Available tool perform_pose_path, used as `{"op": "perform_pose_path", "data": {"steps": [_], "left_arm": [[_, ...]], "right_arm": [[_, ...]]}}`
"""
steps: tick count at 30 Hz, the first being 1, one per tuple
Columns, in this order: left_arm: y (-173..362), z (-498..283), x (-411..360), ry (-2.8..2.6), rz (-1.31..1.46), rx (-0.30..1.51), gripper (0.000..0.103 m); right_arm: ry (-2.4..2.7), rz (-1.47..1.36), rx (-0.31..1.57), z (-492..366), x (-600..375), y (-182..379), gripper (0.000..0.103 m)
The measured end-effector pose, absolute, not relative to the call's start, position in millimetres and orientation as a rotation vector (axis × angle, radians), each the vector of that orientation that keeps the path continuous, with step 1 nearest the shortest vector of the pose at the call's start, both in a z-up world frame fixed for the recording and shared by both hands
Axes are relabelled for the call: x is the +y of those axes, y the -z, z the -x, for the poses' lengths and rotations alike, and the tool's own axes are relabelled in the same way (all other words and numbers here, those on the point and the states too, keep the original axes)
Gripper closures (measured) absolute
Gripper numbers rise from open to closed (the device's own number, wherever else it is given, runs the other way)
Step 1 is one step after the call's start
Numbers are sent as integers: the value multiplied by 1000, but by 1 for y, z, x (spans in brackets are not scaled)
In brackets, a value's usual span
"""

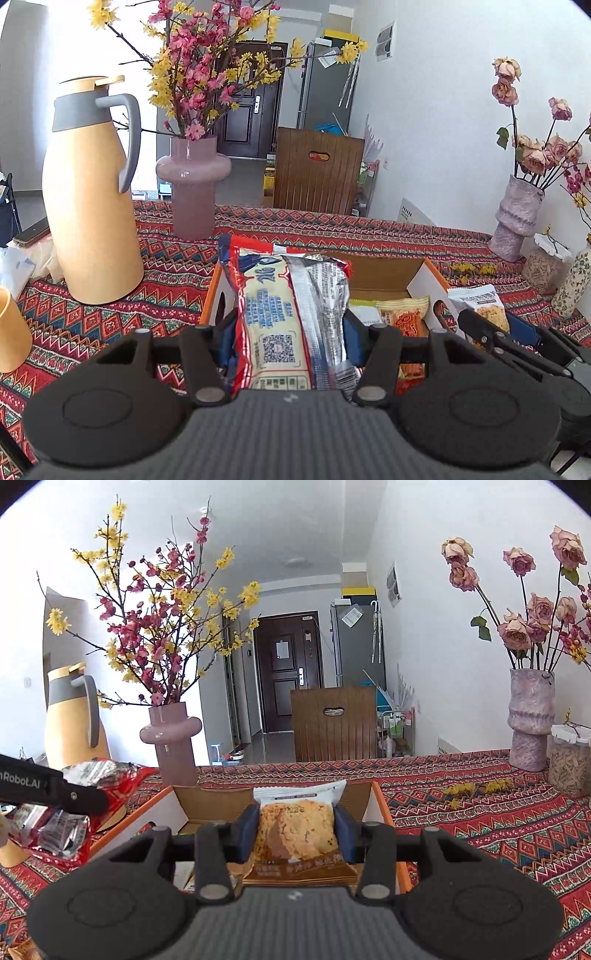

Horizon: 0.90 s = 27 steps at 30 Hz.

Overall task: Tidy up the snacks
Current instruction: 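Carry both packets into the box and open both grippers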

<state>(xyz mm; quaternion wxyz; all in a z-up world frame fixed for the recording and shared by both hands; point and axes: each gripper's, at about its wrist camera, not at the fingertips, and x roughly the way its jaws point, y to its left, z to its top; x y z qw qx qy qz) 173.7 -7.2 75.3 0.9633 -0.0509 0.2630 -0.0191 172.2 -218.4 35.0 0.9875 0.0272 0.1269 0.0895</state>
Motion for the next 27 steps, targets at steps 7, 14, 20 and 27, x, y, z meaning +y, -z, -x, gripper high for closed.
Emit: {"op": "perform_pose_path", "data": {"steps": [7, 14, 20, 27], "left_arm": [[-76, -205, -11, 22, 109, 525, 47], [-61, -236, -12, -9, 114, 535, 47], [-39, -248, -11, -17, 109, 525, 47], [-24, -249, -10, -35, 93, 482, 47]], "right_arm": [[-167, -44, 271, -211, -209, -40, 60], [-154, -47, 298, -236, -207, -25, 60], [-161, -38, 318, -242, -203, -12, 60], [-159, -45, 350, -246, -206, -5, 60]]}}
